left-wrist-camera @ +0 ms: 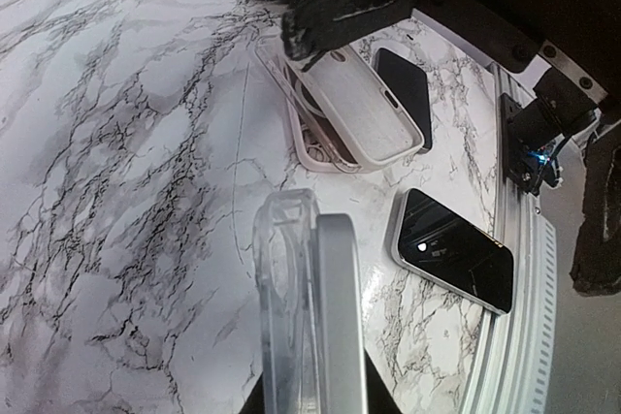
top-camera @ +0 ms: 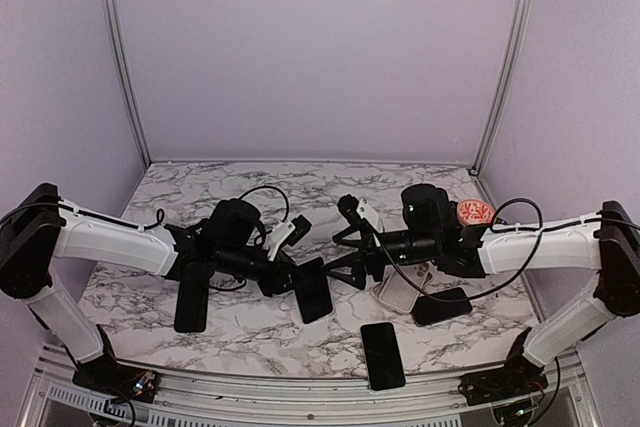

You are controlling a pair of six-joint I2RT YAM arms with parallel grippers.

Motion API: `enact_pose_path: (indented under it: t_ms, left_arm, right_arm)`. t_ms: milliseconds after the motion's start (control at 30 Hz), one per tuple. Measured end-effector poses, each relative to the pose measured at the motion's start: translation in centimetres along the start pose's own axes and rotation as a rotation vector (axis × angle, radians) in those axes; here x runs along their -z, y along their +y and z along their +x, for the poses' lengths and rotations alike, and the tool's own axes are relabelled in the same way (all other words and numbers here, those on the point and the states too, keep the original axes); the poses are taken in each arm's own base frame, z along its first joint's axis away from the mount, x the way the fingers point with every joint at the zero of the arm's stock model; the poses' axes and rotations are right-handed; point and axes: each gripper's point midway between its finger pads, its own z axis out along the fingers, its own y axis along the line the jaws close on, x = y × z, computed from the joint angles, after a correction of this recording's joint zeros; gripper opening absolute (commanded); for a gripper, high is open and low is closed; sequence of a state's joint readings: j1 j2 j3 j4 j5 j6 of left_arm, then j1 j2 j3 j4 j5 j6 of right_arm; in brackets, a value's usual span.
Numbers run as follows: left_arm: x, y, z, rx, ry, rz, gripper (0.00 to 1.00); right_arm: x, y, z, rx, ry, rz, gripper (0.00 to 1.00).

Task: Put the phone into the phone case
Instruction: Place the phone with the phone case at the center of the board.

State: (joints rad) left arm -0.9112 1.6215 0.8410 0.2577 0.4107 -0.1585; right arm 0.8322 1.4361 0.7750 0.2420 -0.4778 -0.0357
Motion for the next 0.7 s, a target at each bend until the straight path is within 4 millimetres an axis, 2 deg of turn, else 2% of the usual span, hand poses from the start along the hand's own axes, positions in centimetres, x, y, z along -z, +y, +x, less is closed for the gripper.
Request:
enact_pose_path:
  t_ms: [233,367,467,700]
  left_arm:
    - [-0.5,-1.2,0.0,-0.105,0.011,-0.031,0.18]
    - [-1.0,-1.4,1.2,-0.127,0.05,-0.051,0.19]
    - [-1.2,-1.2,1.2,-0.126,0.057,-0.064,0.13]
    - [-1.2,-1.3,1.0,-0.131,0.056,-0.073,0.12]
  right_arm:
    - [0.3,0.2,0.2,-0.004,-0.042,-0.056,0.78]
    - [-0.3,0.1,1.1,-0.03,-0.038,-0.068,0.75]
    - [-0.6,-0.1,1.8,-0.048,-0.022,-0.069,0.75]
    - [-0.7,0.0,2.6,-0.048,-0.011,-0.073,0.7]
